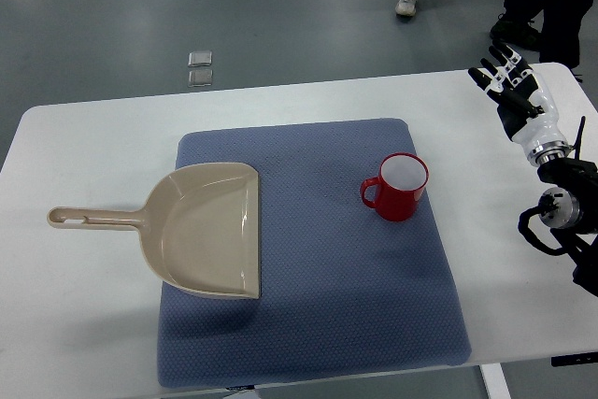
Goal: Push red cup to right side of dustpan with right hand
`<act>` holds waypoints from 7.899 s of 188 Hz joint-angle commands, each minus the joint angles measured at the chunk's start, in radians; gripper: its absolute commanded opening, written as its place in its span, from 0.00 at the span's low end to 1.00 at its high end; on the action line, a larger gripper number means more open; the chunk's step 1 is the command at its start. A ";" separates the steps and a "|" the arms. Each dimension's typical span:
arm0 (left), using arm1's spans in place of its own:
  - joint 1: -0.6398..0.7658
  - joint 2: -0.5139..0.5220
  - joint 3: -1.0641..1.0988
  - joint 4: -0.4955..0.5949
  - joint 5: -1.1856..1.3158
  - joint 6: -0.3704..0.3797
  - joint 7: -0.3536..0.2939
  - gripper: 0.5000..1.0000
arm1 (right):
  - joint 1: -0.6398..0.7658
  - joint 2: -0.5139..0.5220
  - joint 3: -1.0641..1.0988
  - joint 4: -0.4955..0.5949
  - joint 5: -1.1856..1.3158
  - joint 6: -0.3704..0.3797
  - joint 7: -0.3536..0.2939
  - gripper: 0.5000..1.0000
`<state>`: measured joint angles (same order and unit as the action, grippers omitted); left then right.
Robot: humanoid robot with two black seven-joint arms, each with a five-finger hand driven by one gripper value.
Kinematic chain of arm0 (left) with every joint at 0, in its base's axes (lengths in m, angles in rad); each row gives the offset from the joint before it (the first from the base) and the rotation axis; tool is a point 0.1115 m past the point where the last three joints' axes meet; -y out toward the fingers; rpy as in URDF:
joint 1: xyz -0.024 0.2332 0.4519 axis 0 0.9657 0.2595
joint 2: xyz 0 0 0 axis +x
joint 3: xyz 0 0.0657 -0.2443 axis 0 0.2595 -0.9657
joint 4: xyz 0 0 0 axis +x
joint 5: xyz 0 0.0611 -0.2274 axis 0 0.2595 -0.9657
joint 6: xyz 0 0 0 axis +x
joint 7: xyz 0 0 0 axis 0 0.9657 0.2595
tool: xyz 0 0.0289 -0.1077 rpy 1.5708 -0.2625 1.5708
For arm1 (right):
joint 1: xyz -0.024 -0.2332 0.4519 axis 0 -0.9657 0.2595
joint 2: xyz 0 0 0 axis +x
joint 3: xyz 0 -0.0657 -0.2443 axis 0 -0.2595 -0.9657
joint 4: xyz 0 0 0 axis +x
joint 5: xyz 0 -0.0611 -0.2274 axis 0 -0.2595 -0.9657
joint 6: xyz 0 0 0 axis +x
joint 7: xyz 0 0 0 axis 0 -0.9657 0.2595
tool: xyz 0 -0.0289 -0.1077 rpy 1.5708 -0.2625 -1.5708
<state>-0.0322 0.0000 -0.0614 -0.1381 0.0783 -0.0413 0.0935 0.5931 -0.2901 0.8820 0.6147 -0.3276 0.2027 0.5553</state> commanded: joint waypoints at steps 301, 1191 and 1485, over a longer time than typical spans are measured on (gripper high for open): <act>0.000 0.000 0.000 0.000 0.000 0.000 0.000 1.00 | -0.253 -0.104 -0.040 0.264 -0.363 0.052 0.056 0.86; 0.000 0.000 0.000 0.000 0.000 0.000 0.000 1.00 | -0.338 0.132 0.006 0.355 -0.708 -0.226 0.056 0.86; 0.000 0.000 0.000 0.000 0.000 0.000 0.000 1.00 | -0.329 0.220 -0.008 0.318 -0.630 -0.227 0.056 0.85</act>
<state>-0.0322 0.0000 -0.0614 -0.1381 0.0782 -0.0414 0.0937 0.2638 -0.0807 0.8759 0.9326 -0.9572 -0.0245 0.6109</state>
